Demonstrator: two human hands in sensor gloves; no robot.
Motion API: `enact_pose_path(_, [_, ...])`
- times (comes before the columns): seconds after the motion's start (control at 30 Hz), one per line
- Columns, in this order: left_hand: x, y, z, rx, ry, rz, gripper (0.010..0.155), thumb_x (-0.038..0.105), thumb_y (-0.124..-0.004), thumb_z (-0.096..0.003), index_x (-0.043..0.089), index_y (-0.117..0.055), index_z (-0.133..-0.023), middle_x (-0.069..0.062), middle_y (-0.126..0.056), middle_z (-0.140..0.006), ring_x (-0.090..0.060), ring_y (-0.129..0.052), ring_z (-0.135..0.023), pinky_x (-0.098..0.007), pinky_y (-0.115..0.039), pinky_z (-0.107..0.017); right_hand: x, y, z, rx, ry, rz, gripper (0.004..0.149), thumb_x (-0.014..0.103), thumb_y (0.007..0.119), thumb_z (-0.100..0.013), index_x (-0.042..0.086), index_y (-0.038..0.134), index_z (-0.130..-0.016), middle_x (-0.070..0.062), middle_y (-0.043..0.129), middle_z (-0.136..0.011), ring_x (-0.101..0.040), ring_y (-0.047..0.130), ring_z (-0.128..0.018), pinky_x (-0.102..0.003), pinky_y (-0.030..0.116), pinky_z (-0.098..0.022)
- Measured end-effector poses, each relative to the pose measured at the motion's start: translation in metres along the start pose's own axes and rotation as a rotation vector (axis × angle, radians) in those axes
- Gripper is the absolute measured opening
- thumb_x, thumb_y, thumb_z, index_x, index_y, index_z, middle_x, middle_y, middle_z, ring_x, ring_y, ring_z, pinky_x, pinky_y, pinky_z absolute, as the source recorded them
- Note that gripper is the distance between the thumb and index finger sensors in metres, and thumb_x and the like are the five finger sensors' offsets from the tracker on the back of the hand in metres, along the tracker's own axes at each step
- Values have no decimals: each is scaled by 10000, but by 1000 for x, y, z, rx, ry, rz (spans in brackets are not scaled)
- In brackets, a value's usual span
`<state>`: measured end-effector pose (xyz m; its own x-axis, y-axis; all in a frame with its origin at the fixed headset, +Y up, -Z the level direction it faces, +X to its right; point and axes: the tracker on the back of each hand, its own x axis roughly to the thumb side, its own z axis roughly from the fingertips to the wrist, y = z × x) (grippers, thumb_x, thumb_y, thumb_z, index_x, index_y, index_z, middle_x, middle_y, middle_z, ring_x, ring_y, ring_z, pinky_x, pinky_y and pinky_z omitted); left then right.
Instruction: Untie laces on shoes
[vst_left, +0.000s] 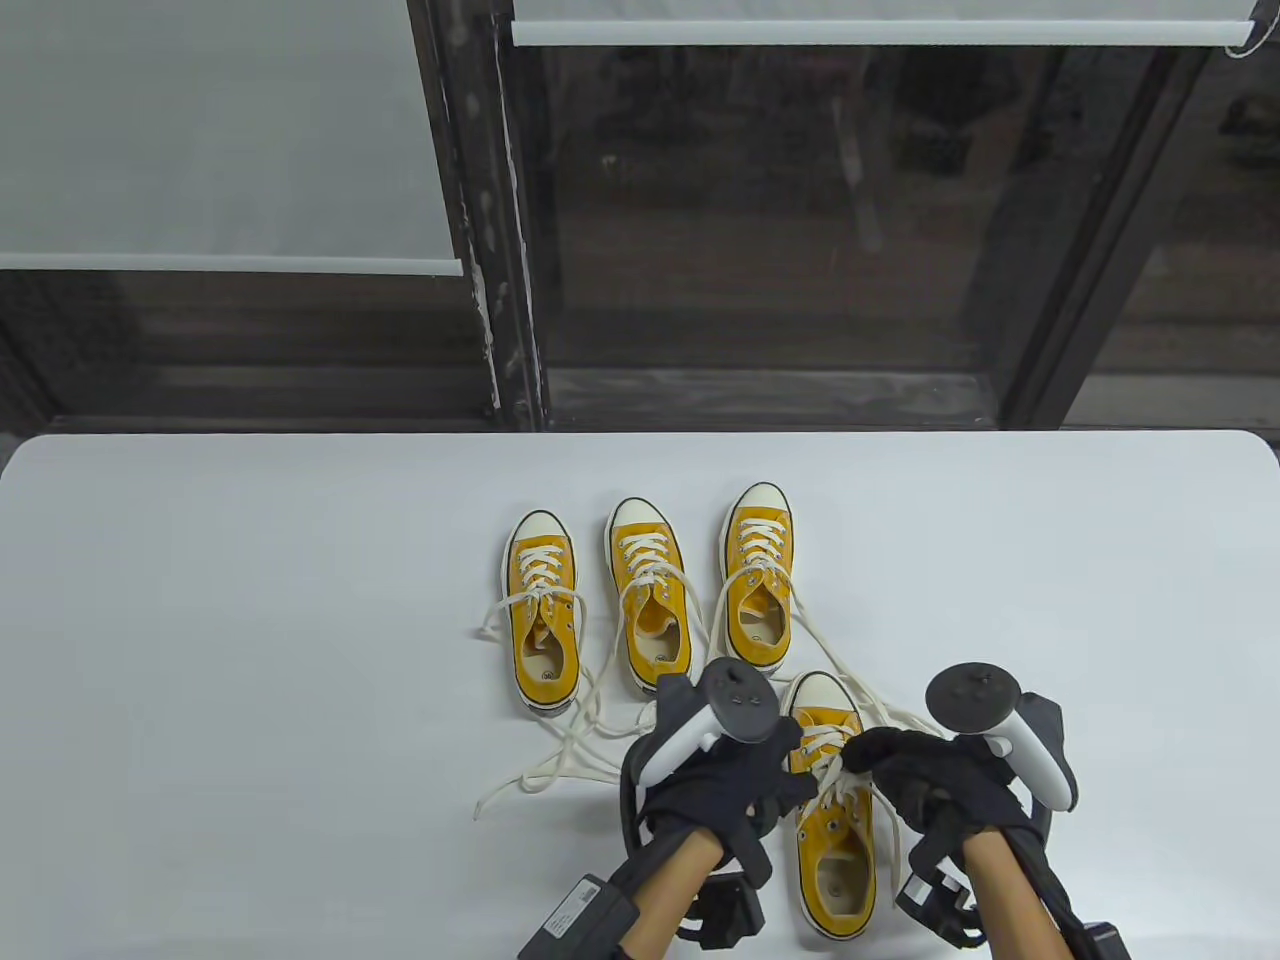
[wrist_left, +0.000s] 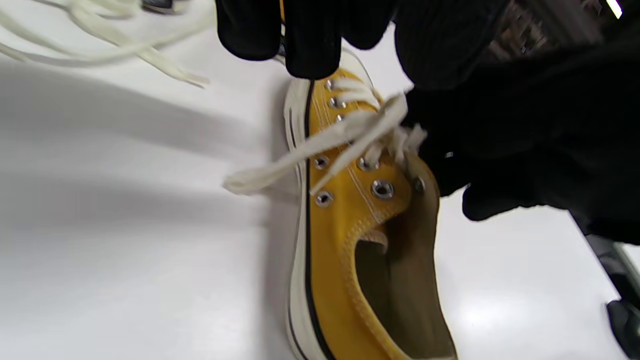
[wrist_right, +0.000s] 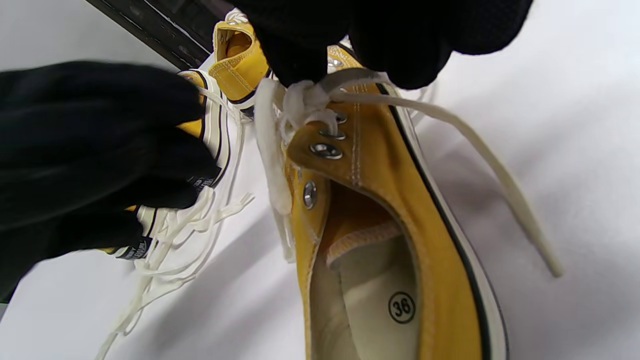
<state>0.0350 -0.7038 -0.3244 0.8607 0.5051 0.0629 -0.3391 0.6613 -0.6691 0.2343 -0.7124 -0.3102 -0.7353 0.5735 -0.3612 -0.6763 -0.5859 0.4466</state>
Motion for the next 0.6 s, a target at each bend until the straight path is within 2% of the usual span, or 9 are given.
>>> enact_pose_path(0.1, [14,-7,-17,-1,45,-57,732,499,-778,-569,260,-457,-1183,-35,-619,-1191,-334,-552,-1132,-718,-316,-803,-1,1,0,17,-14,-20,423,180,637,-638,285,705,-1042,-197,514,-1128,-400,669,-977,-563,585,-695])
enact_pose_path(0.17, [21,-12,-27,33,88,-101,610,451,-780,-577,254,-583,-1120,-6,-728,-1105,-296,-636,-1089,-700,-357,-806,-1,0,1,35,-34,-46,422,182,641,-637,285,707,-1042,-194,516,-1130,-402,668,-979,-569,579,-697])
enact_pose_path(0.23, [23,-12,-28,111,112,-116,499,401,-773,-586,252,-666,-1050,26,-840,-970,-236,-764,-997,-671,-437,-801,-3,0,1,42,-47,-65,426,230,644,-647,253,671,-1072,-197,523,-1126,-404,669,-978,-573,573,-700])
enact_pose_path(0.3, [22,-10,-27,127,110,-99,419,368,-771,-592,268,-736,-998,34,-889,-922,-223,-811,-961,-663,-465,-796,-4,0,1,45,-54,-82,544,345,673,-661,216,497,-1159,-209,495,-1134,-412,648,-989,-582,557,-706])
enact_pose_path(0.37, [21,-7,-22,149,96,-79,405,371,-791,-583,277,-776,-977,30,-915,-916,-226,-827,-958,-661,-475,-793,-4,2,-1,63,-72,-62,601,389,692,-654,303,412,-1180,-207,435,-1153,-415,592,-1021,-583,537,-719])
enact_pose_path(0.5, [20,2,-10,221,89,-129,384,381,-863,-532,290,-883,-905,24,-931,-932,-254,-801,-995,-665,-484,-784,-1,8,-1,90,-91,-54,607,394,719,-640,353,427,-1170,-203,380,-1166,-411,550,-1036,-581,512,-734])
enact_pose_path(0.6, [20,10,-1,230,50,-27,385,367,-871,-522,270,-896,-894,8,-946,-887,-260,-808,-977,-672,-481,-779,-1,15,-4,82,-68,20,560,370,721,-642,339,491,-1152,-174,341,-1165,-388,532,-1040,-580,505,-738])
